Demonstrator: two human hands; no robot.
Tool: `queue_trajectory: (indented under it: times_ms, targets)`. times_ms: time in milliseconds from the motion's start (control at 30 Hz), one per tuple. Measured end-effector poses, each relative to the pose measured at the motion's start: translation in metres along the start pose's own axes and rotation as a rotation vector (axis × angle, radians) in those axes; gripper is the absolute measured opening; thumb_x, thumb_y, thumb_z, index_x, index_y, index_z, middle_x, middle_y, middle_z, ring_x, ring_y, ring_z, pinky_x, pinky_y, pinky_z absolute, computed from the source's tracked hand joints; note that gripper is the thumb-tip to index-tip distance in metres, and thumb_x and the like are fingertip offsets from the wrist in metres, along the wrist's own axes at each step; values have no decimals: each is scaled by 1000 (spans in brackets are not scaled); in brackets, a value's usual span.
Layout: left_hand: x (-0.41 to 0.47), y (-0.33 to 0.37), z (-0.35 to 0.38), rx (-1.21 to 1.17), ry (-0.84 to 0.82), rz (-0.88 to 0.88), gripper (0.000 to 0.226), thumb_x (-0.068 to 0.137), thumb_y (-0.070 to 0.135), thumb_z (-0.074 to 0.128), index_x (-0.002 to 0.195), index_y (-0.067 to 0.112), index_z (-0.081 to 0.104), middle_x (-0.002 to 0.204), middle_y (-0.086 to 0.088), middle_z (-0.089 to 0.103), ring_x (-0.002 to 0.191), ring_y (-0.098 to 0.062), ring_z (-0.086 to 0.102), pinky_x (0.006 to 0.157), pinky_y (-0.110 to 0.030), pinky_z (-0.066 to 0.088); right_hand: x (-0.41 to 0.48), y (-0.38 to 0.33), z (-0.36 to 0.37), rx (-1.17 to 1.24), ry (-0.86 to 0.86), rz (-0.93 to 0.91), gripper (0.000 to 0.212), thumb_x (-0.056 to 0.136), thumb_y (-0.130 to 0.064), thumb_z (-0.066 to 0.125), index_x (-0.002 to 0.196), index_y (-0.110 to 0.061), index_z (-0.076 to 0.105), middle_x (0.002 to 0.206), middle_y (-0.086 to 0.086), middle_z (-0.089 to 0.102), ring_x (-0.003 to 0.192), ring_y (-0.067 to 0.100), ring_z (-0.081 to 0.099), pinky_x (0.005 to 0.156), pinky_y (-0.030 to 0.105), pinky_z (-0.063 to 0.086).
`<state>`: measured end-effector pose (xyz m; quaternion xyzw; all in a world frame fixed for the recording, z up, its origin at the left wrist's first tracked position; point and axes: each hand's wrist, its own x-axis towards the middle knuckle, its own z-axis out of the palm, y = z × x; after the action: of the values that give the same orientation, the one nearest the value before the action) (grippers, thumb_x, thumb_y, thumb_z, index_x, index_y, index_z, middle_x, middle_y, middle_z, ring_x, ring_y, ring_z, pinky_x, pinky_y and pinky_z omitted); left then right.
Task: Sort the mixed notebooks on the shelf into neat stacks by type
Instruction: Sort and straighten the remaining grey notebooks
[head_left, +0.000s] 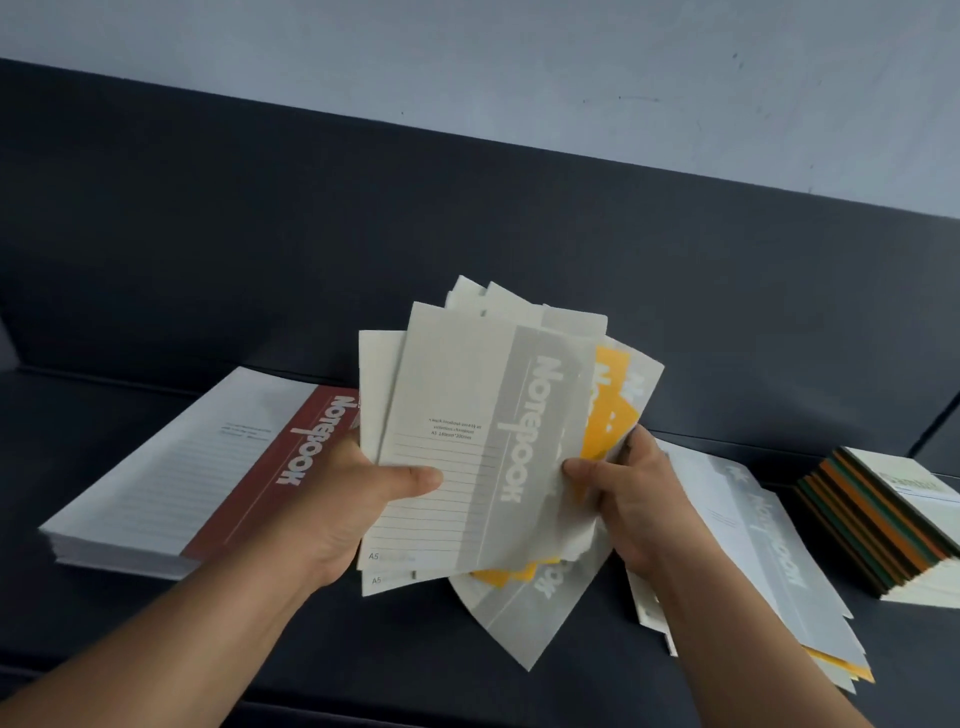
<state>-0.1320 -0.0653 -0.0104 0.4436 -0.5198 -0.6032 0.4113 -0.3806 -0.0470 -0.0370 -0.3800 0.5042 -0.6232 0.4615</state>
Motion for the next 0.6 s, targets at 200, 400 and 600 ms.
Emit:
queue_trajectory:
  times_ms: [200,400,600]
  targets:
    - [13,-4,1,81,-12,-39,40,76,-12,68,109,12,69,102,-1,75,99,-18,69,84,-31,51,4,-7,-13,-48,-52,-121,57,63,5,75,116,-7,58,111,17,71,102,40,68,92,54,52]
    - [17,-14,3,93,5,-67,44,74,-16,67,110,11,68,103,-2,75,103,-21,67,82,-29,48,4,-4,-12,-62,-141,-146,58,63,4,73,117,-7,57,107,19,72,101,41,67,95,57,51]
    - [13,-14,6,-12,-53,5,57,58,6,74,114,14,65,107,-4,74,102,-22,69,88,-38,51,2,2,0,-27,-261,-117,64,61,2,68,121,-14,54,103,7,74,94,26,72,71,35,58]
